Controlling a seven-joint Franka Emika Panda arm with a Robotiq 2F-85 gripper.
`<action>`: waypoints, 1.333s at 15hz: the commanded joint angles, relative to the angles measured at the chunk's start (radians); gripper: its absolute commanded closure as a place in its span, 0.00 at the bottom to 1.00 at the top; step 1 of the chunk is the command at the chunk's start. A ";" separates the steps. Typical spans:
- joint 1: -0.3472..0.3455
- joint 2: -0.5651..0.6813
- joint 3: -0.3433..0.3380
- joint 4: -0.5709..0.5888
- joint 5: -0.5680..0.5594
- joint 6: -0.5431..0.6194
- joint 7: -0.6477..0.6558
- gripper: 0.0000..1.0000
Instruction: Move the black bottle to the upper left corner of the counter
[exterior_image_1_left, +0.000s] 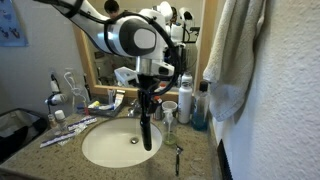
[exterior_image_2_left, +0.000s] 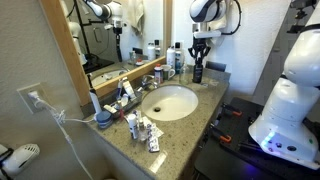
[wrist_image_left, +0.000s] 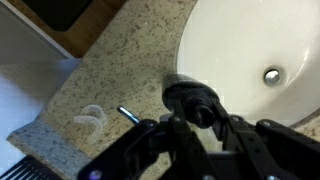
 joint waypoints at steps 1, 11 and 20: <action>0.041 -0.071 0.071 0.007 -0.015 -0.117 0.018 0.89; 0.179 0.031 0.231 0.174 -0.006 -0.188 -0.132 0.89; 0.281 0.227 0.311 0.354 -0.020 -0.189 -0.247 0.89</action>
